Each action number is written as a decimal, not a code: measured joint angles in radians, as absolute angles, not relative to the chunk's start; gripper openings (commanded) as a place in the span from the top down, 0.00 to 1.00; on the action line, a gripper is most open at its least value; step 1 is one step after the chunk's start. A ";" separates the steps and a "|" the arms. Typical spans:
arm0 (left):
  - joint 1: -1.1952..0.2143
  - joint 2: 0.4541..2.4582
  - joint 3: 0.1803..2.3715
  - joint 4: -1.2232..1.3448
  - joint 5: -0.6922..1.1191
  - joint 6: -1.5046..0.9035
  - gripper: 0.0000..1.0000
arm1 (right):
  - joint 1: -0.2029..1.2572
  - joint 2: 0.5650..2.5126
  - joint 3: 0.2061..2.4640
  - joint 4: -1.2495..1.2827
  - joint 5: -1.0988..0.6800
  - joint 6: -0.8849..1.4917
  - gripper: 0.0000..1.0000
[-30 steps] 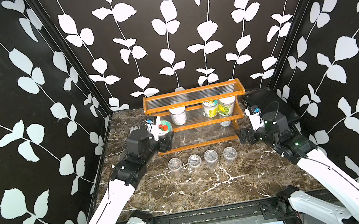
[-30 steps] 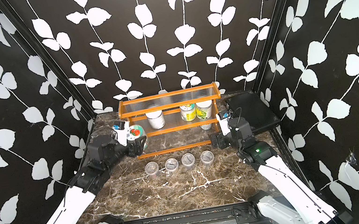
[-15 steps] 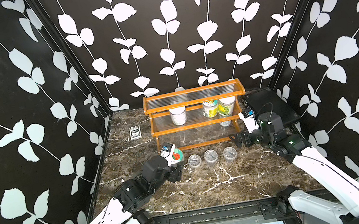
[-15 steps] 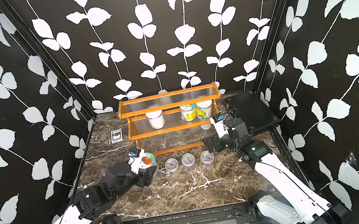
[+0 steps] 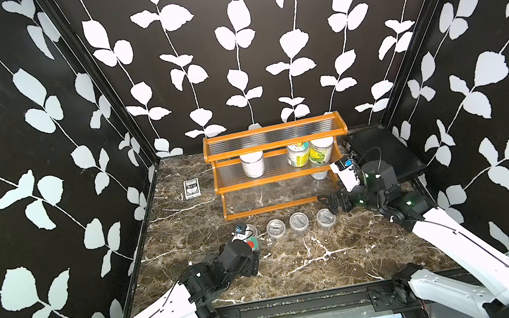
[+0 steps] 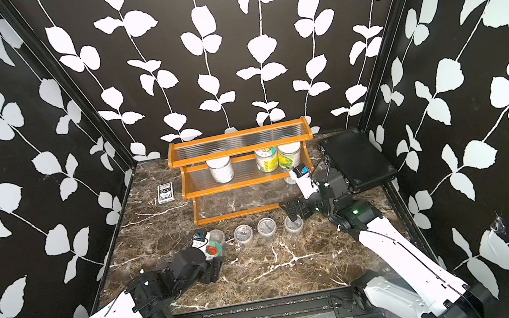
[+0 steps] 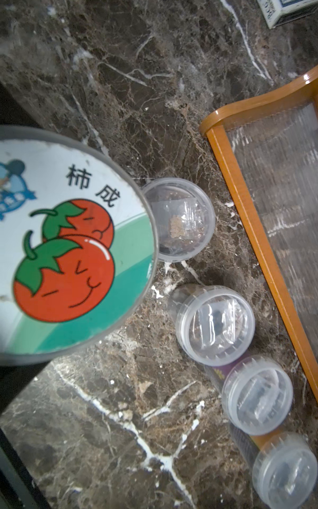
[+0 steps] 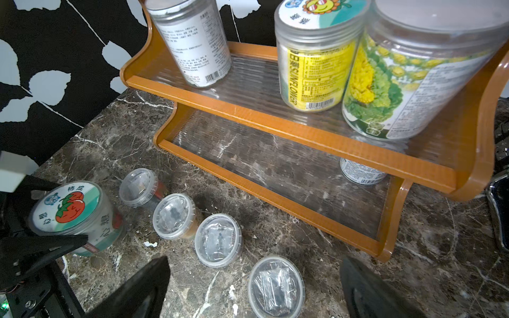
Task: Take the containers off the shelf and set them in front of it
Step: Place the container at the center of the board.
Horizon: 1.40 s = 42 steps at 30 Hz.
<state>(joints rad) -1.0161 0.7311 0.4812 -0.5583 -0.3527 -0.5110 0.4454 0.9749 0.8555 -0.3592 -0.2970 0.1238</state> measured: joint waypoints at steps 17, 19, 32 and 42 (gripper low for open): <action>-1.019 0.756 0.358 -0.384 -0.351 -0.557 0.13 | 0.470 0.998 0.857 -0.356 -0.293 0.083 0.00; -1.019 0.734 0.358 -0.413 -0.350 -0.557 0.10 | 0.470 0.998 0.857 -0.357 -0.294 0.076 0.00; -1.019 0.655 0.369 -0.552 -0.316 -0.552 0.06 | 0.470 1.003 0.872 -0.381 -0.312 0.039 0.00; -1.019 0.710 0.477 -0.573 -0.352 -0.488 0.01 | 0.471 1.005 0.878 -0.382 -0.311 0.033 0.00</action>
